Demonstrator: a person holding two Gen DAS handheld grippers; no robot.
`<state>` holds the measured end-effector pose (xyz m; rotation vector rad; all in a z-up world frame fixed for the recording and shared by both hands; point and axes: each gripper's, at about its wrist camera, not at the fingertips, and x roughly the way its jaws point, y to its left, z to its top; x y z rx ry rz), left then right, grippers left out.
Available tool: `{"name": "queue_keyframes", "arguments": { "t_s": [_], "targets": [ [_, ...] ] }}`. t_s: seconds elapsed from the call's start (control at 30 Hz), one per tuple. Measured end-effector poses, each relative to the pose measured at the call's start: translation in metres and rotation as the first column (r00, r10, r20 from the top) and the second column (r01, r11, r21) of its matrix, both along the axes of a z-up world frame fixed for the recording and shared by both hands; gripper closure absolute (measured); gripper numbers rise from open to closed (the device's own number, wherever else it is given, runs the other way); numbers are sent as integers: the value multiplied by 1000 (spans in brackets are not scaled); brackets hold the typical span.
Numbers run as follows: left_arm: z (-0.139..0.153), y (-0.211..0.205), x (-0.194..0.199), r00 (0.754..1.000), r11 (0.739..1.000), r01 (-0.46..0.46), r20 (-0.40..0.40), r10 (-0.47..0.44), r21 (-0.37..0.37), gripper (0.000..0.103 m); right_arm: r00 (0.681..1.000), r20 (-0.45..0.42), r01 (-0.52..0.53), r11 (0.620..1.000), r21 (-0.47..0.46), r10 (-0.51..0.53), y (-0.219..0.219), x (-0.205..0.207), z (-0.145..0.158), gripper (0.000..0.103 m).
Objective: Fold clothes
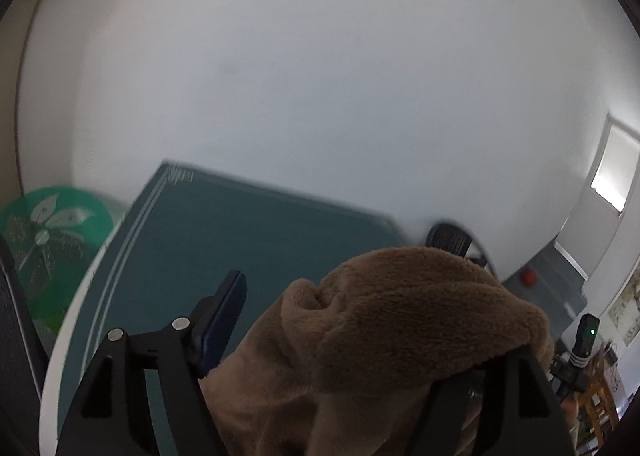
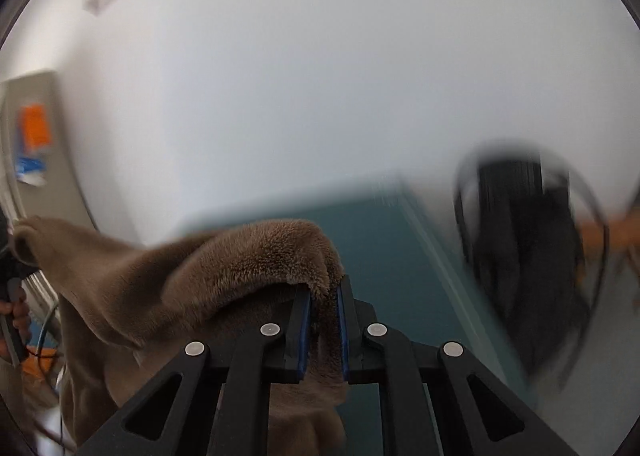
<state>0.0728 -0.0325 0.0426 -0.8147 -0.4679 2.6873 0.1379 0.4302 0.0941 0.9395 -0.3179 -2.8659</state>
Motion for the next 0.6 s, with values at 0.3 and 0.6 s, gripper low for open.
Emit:
{"name": "queue_keyframes", "arguments": {
  "t_s": [0.3, 0.6],
  "targets": [
    [-44, 21, -20, 996, 999, 25, 92, -22, -29, 27, 1000, 1, 12, 986, 169, -13, 0, 39, -36, 50],
    [-38, 6, -19, 998, 1000, 1, 64, -1, 8, 27, 975, -104, -147, 917, 371, 198, -57, 37, -22, 21]
  ]
}}
